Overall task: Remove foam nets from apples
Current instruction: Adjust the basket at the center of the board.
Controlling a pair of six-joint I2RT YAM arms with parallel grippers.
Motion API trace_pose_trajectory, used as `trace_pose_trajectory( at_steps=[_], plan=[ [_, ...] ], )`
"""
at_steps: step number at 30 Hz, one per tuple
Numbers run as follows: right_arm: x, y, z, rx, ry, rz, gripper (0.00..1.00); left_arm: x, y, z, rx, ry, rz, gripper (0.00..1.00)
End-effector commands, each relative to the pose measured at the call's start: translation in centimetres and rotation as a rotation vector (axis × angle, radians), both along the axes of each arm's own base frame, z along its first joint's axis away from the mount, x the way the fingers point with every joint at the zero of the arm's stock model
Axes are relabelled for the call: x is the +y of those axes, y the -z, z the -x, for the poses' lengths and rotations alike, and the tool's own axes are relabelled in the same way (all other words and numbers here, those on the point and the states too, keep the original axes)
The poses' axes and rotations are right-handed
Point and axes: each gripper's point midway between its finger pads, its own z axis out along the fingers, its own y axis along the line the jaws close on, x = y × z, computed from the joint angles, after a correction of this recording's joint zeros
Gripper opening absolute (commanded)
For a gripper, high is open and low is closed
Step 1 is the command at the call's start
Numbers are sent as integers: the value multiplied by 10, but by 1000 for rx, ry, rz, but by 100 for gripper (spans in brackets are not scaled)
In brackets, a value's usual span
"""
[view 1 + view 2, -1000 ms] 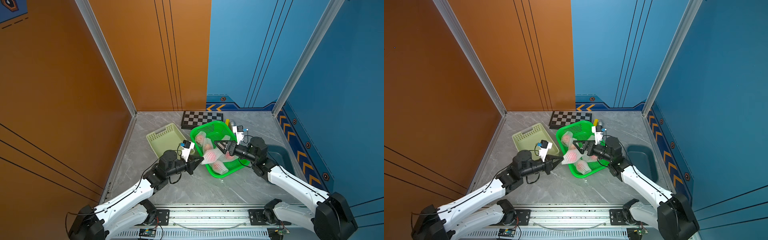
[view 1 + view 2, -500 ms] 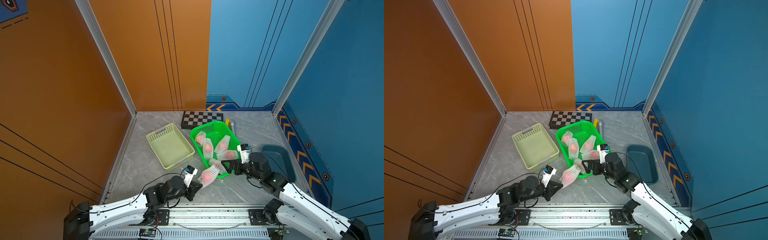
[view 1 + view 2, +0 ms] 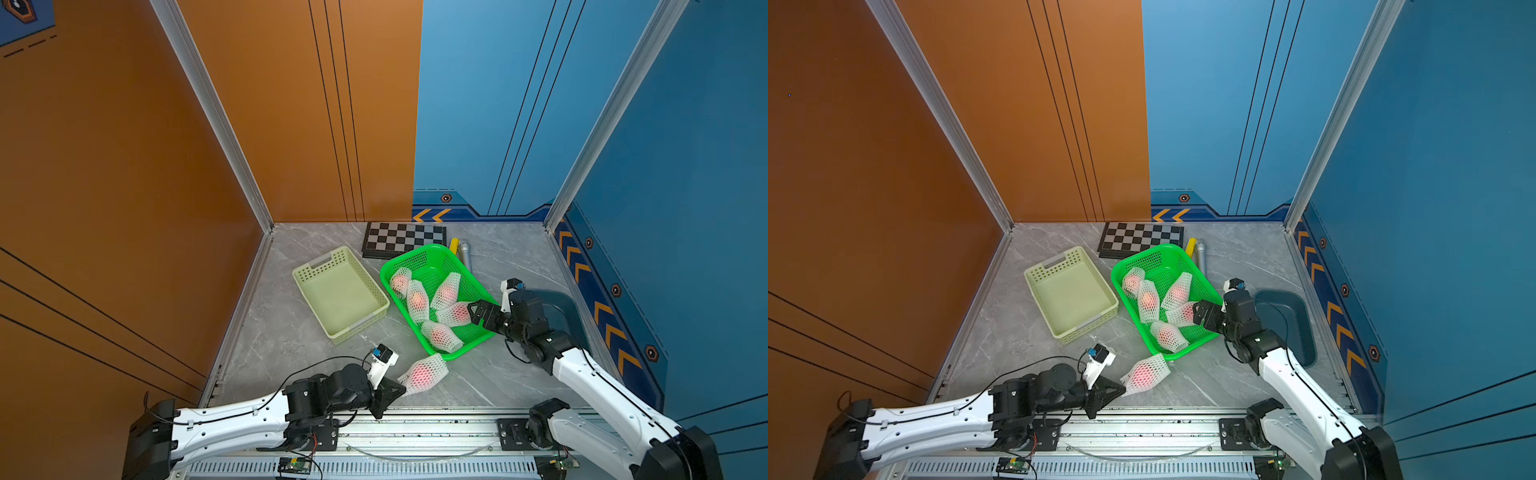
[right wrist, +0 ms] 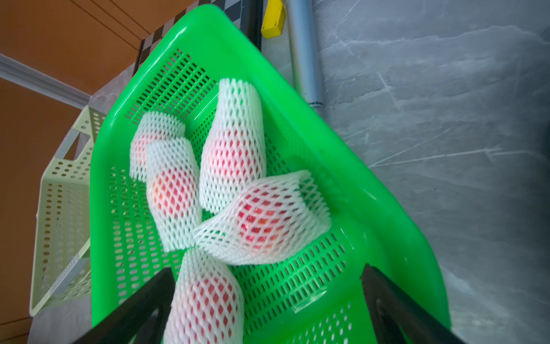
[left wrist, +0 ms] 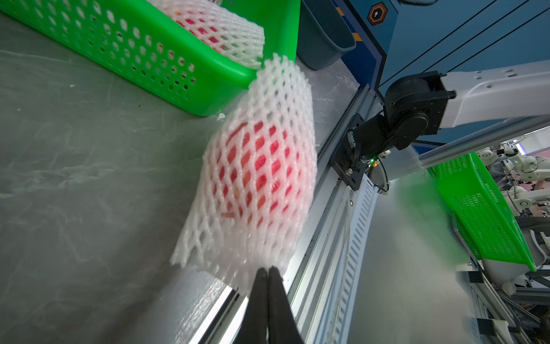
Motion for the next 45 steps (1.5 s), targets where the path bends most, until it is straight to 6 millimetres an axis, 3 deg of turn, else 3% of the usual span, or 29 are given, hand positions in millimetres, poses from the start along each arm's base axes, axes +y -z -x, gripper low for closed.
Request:
trace_pose_trajectory(
  at_steps=[1,4,8,16,19,22,25,28,35,41,45],
  plan=[
    [-23,26,3,116,49,110,100,8,16,7,32,3,-44,0],
    [-30,27,-15,126,42,167,100,10,19,7,27,0,-60,0],
    [-31,34,-55,144,28,165,100,10,17,3,-6,-6,-75,0],
    [1,40,-135,133,-70,191,100,7,18,-9,-57,-30,-101,0],
    [11,27,-154,93,-100,226,100,5,16,-15,-72,-40,-98,0],
    [20,1,-155,40,-141,307,100,4,15,-23,-89,-55,-94,0],
    [24,-16,-134,26,-162,369,100,6,18,-33,-101,-76,-110,0],
    [27,-27,-98,23,-179,370,100,7,17,-43,-100,-90,-121,0],
    [66,-58,18,-83,-420,270,100,21,29,-58,-78,-123,-224,0],
    [103,-42,93,-112,-609,69,99,35,39,-62,-56,-143,-263,0],
    [129,-22,117,-129,-689,-7,98,38,42,-65,-50,-162,-268,0]
  ],
)
